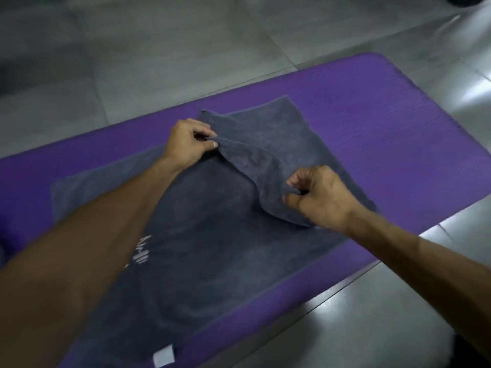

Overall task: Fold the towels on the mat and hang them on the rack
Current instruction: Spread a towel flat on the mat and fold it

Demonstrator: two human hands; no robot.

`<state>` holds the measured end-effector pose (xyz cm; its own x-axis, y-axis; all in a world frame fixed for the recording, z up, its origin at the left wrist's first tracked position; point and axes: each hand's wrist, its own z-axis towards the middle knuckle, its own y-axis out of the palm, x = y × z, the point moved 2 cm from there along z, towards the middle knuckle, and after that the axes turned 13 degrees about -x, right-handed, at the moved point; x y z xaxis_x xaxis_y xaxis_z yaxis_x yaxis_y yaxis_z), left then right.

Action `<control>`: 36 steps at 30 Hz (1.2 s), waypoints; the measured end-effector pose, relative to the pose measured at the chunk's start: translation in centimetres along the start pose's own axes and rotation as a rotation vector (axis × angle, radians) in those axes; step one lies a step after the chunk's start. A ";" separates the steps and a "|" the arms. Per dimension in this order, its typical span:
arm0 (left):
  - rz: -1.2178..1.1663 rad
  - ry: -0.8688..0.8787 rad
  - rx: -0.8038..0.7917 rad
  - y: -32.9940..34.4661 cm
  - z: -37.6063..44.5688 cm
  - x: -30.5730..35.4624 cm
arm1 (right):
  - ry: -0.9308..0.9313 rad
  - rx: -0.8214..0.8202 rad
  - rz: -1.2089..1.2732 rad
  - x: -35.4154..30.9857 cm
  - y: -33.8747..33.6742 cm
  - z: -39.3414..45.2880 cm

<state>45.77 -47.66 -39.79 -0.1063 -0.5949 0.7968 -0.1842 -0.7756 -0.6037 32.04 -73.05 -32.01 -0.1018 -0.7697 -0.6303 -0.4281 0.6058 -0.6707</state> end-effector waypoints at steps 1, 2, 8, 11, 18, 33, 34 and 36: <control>0.008 -0.012 0.001 -1.3 -1.2 -0.9 | -0.035 0.005 -0.042 -1.2 1.9 -0.2; 0.013 -0.032 0.004 -2.6 -2.5 -1.9 | -0.070 0.010 -0.073 -2.5 3.8 -0.3; 0.041 -0.147 0.056 -9.4 -9.2 -6.7 | -0.172 -0.131 -0.005 -9.3 12.3 -1.0; 0.043 -0.158 0.107 -12.2 -11.1 -8.4 | -0.233 -0.251 0.034 -11.8 14.7 -1.5; 0.162 -0.331 0.129 -16.5 -15.1 -13.5 | -0.285 -0.493 0.012 -16.0 20.8 -1.6; 0.666 -0.456 -0.232 -14.6 -20.5 -18.8 | -0.035 -0.828 0.315 -16.1 33.2 -2.1; 0.698 -0.454 -0.203 -14.0 -21.3 -18.6 | -0.006 -0.841 0.349 -15.8 33.6 -2.1; 0.753 -0.434 -0.161 -12.5 -23.8 -17.2 | 0.003 -0.855 0.384 -15.2 33.6 -2.0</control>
<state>26.60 -22.71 -45.34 0.1191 -0.9889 0.0891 -0.3540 -0.1261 -0.9267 17.37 -41.39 -44.15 -0.3749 -0.5489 -0.7471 -0.8794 0.4657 0.0991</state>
